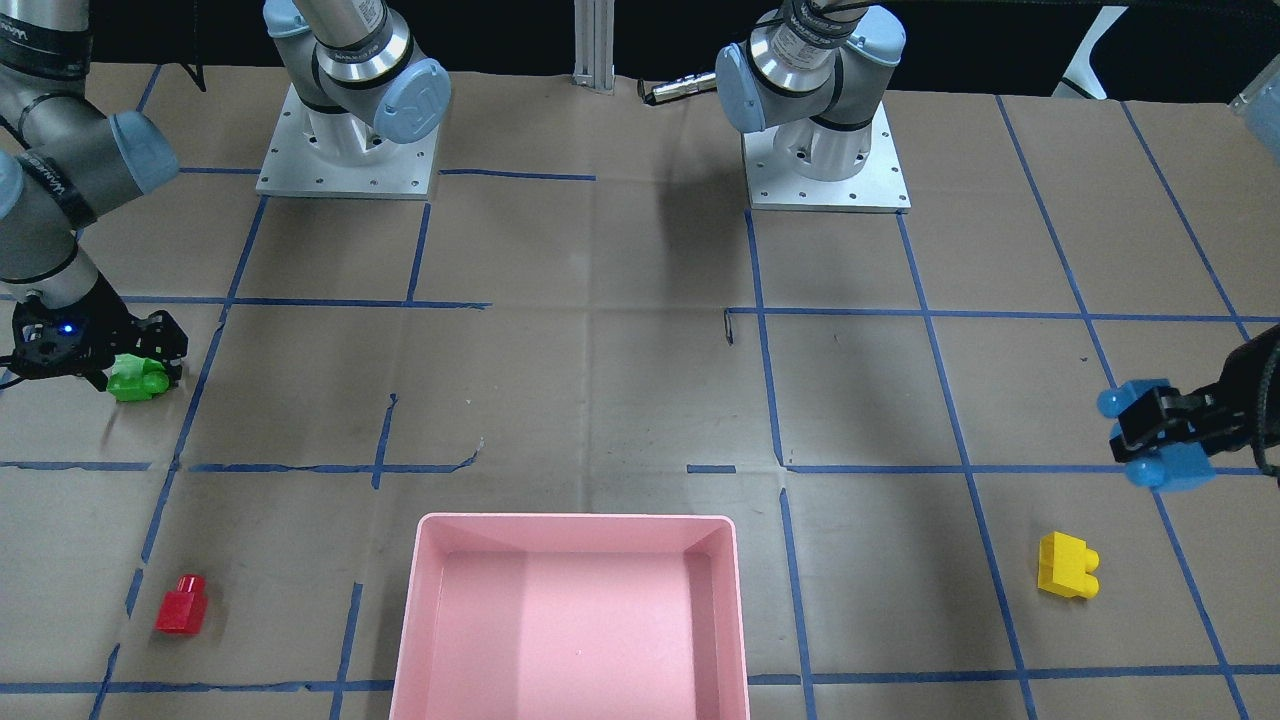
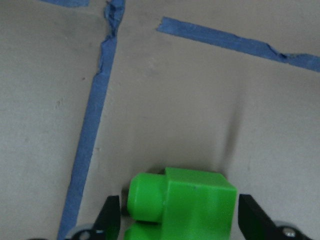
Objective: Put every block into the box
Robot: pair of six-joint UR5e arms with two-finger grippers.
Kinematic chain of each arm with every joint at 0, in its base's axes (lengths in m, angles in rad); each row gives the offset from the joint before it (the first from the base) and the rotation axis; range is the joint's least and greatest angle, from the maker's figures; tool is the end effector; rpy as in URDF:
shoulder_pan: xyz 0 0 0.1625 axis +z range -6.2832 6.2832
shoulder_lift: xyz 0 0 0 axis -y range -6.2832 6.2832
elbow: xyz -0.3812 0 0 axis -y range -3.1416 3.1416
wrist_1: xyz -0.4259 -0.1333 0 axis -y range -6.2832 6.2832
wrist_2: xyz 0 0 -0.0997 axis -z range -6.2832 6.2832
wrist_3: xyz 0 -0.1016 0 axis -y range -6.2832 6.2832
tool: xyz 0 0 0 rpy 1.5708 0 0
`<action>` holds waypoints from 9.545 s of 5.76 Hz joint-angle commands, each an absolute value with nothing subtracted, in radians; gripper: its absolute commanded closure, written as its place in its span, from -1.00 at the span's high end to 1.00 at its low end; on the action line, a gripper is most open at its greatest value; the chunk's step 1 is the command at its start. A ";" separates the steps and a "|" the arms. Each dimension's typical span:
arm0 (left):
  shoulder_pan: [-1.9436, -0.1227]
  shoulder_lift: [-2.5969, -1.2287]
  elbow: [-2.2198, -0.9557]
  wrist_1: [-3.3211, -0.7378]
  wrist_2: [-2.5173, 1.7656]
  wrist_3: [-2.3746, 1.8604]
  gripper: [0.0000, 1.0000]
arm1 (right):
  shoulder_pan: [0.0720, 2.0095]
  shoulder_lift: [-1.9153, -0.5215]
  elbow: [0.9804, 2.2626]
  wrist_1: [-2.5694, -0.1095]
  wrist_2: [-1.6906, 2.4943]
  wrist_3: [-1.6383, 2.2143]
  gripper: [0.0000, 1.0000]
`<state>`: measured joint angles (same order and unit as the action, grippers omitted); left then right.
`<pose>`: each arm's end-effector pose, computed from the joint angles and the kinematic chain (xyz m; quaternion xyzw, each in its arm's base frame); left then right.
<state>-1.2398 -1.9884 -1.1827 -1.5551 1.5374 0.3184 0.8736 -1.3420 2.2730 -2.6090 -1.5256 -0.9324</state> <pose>0.0913 -0.6862 0.3955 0.0064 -0.9998 -0.0012 0.0180 -0.1837 -0.4341 0.1019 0.1183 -0.9913 0.0532 0.0235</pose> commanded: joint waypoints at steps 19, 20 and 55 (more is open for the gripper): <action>-1.129 -2.169 -0.983 -1.556 1.569 0.891 0.98 | 1.875 -0.940 1.133 -1.965 -1.625 -0.021 -0.90; -1.129 -2.207 -0.991 -1.537 1.568 0.925 0.98 | 1.887 -0.890 1.052 -1.927 -1.640 -0.023 -0.88; -1.529 -1.699 -1.414 -1.513 1.528 -0.025 0.99 | 1.373 -1.043 1.447 -2.218 -1.598 -0.388 -0.93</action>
